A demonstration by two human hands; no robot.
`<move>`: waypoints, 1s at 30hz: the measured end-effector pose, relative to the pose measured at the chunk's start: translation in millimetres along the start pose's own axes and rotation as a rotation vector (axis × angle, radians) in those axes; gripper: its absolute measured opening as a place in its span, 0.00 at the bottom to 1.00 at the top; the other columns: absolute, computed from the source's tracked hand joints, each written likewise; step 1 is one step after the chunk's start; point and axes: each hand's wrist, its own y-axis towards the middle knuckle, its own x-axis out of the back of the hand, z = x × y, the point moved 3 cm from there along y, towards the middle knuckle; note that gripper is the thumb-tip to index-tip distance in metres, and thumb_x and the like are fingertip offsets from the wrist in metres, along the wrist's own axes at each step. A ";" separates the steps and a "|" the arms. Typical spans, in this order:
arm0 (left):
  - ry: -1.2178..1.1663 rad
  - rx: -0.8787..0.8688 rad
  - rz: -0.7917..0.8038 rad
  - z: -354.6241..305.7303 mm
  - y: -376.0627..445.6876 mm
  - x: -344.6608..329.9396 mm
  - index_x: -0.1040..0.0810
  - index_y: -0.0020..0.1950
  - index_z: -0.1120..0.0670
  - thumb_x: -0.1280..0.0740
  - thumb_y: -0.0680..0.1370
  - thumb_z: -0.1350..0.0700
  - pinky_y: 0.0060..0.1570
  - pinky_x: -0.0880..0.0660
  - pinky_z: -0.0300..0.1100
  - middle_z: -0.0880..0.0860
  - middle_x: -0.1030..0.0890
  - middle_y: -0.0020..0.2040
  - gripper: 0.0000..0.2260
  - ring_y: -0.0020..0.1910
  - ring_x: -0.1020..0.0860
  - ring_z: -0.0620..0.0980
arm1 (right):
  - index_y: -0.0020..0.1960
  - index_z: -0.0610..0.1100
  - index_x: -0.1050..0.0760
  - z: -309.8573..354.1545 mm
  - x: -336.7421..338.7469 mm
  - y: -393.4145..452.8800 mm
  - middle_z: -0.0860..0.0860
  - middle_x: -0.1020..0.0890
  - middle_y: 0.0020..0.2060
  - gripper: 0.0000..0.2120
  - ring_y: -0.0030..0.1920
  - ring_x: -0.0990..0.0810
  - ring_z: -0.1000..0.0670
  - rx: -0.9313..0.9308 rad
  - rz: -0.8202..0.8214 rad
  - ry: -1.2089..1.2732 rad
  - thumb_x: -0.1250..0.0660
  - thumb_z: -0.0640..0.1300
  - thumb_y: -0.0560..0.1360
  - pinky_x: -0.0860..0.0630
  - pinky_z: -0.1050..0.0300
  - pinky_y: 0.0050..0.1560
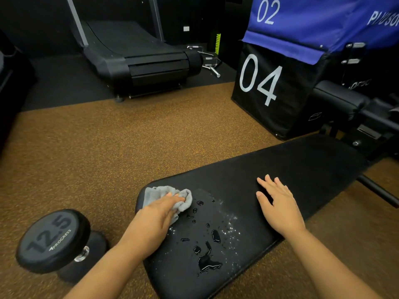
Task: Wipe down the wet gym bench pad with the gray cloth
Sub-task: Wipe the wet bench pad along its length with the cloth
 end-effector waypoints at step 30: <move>-0.761 0.327 0.009 45.8 11.8 26.4 0.34 0.73 0.54 0.56 0.83 0.47 0.69 0.48 0.34 0.45 0.35 0.72 0.23 0.71 0.41 0.37 | 0.77 0.47 0.50 197.6 -111.0 -46.6 0.46 0.50 0.78 0.32 0.77 0.56 0.43 0.401 0.239 -0.148 0.44 0.58 0.78 0.57 0.46 0.75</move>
